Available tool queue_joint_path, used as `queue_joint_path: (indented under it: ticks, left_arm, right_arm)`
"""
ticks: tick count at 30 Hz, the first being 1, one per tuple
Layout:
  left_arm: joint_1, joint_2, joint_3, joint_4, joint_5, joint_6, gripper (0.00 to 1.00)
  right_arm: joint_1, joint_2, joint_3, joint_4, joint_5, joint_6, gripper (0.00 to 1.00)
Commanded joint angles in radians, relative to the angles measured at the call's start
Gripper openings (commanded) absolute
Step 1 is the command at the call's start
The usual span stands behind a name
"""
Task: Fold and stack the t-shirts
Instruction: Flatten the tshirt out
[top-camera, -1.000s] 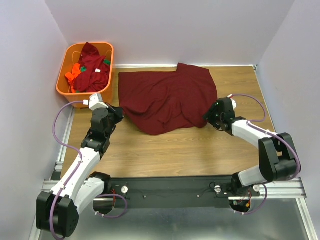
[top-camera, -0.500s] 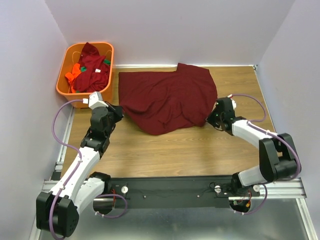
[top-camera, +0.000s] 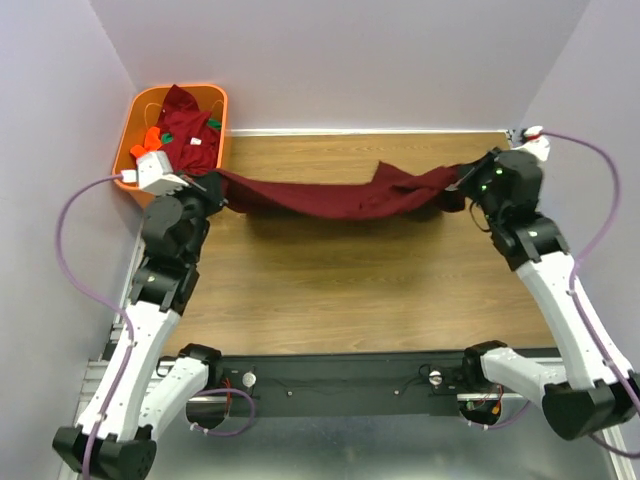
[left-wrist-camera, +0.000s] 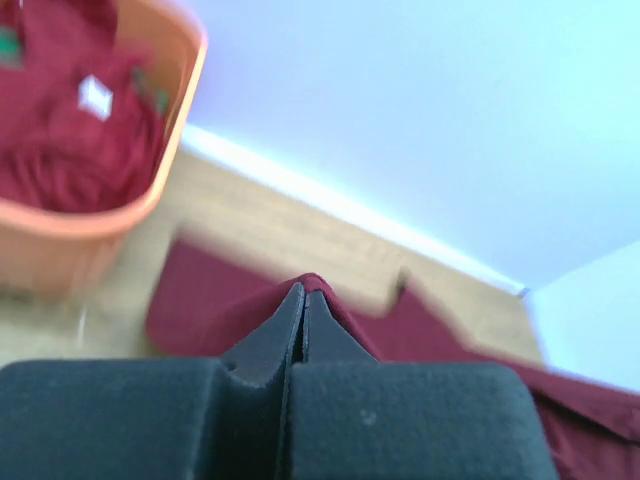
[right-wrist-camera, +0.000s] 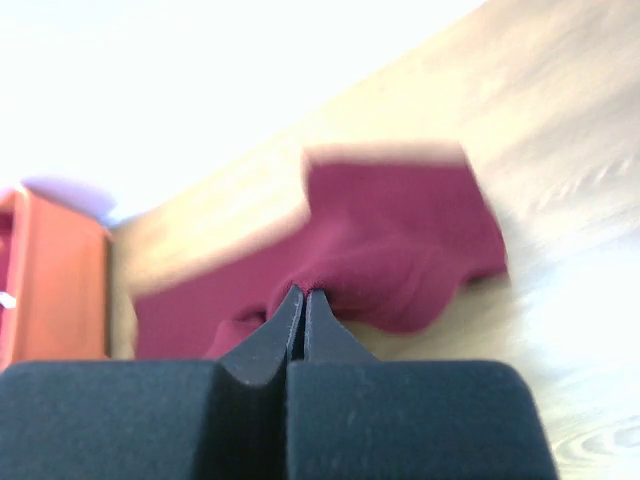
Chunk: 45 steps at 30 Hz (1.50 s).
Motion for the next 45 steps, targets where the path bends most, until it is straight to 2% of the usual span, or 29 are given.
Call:
queue_joint_path:
  ticks: [1, 8, 15, 22, 25, 29, 37, 40, 42, 43, 44, 45]
  left_arm:
    - [0.002, -0.089, 0.152, -0.061, -0.060, 0.060, 0.00]
    - [0.002, -0.106, 0.335, -0.049, -0.058, 0.089, 0.00]
    - [0.002, 0.064, 0.384, 0.123, -0.034, 0.077, 0.00]
    - [0.003, 0.333, 0.494, 0.256, -0.017, 0.072, 0.00]
    - [0.003, 0.384, 0.554, 0.263, 0.011, 0.075, 0.00]
    - [0.003, 0.372, 0.570, 0.275, 0.009, 0.097, 0.00]
    - [0.005, 0.250, 0.490, 0.241, -0.012, 0.120, 0.00]
    - [0.005, 0.176, 0.334, 0.226, 0.015, 0.082, 0.00]
    - [0.005, 0.133, 0.234, 0.220, 0.067, 0.018, 0.00]
    - [0.003, 0.112, 0.179, 0.214, 0.087, -0.009, 0.00]
    - [0.005, 0.072, 0.059, 0.203, 0.106, -0.033, 0.00]
    - [0.003, 0.049, -0.011, 0.206, 0.151, -0.059, 0.00]
  right_arm:
    - [-0.008, -0.092, 0.185, -0.151, 0.126, -0.086, 0.01]
    - [-0.008, -0.089, 0.401, -0.195, 0.141, -0.158, 0.01]
    - [-0.006, 0.128, 0.558, -0.150, 0.163, -0.212, 0.01]
    - [-0.018, 0.302, 0.668, -0.038, 0.161, -0.237, 0.01]
    - [-0.018, 0.325, 0.694, -0.017, 0.143, -0.237, 0.01]
    - [-0.021, 0.320, 0.696, 0.003, 0.154, -0.249, 0.01]
    - [-0.022, 0.195, 0.543, 0.026, 0.143, -0.212, 0.01]
    - [-0.021, 0.107, 0.393, 0.026, 0.125, -0.168, 0.01]
    - [-0.022, 0.055, 0.224, 0.025, 0.121, -0.146, 0.01]
    - [-0.021, 0.017, 0.161, 0.023, 0.121, -0.129, 0.10]
    - [-0.023, -0.053, 0.080, 0.020, 0.094, -0.088, 0.17]
    - [-0.022, -0.093, -0.062, 0.019, 0.073, -0.073, 0.25]
